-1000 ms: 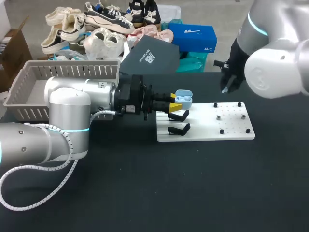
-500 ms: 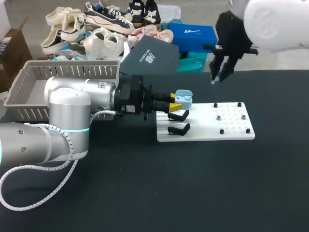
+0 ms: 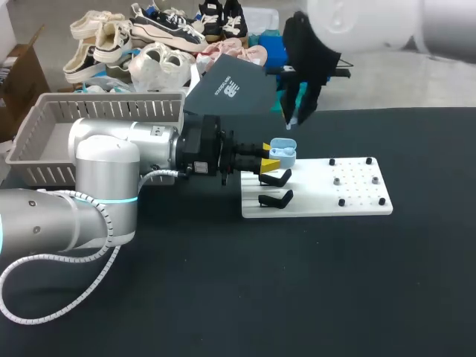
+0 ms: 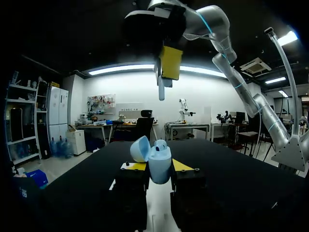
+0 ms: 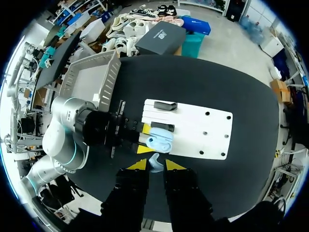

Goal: Pick up each earbud case from the left stands, insert the matching earbuds, close the lid, and place the case in the box.

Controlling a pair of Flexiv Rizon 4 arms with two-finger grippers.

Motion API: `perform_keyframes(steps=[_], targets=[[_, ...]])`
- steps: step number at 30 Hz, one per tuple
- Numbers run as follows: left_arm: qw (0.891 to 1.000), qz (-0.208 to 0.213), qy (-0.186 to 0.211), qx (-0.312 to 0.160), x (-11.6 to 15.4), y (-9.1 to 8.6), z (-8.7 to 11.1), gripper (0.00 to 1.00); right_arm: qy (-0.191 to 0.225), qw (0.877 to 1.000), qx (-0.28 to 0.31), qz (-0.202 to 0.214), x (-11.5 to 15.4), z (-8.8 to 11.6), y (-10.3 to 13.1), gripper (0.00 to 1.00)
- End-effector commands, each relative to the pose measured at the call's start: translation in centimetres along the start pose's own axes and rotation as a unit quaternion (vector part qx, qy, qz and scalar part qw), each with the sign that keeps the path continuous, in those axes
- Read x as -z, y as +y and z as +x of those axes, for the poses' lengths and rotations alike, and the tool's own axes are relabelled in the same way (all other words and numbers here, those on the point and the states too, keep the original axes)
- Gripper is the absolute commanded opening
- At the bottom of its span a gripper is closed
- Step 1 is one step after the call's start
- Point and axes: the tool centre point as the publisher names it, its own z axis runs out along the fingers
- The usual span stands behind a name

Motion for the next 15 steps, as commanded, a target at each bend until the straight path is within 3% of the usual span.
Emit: perform_keyframes(steps=[1,15], targets=[[1.000,0.000,-0.007,0.000,-0.16,0.07,0.73,0.00,0.019,1.000,-0.002,0.007,-0.35,-0.34,1.08,0.00],[1.000,0.000,-0.007,0.000,-0.16,0.07,0.73,0.00,0.025,1.000,-0.008,0.007,-0.71,-0.20,1.29,0.00]])
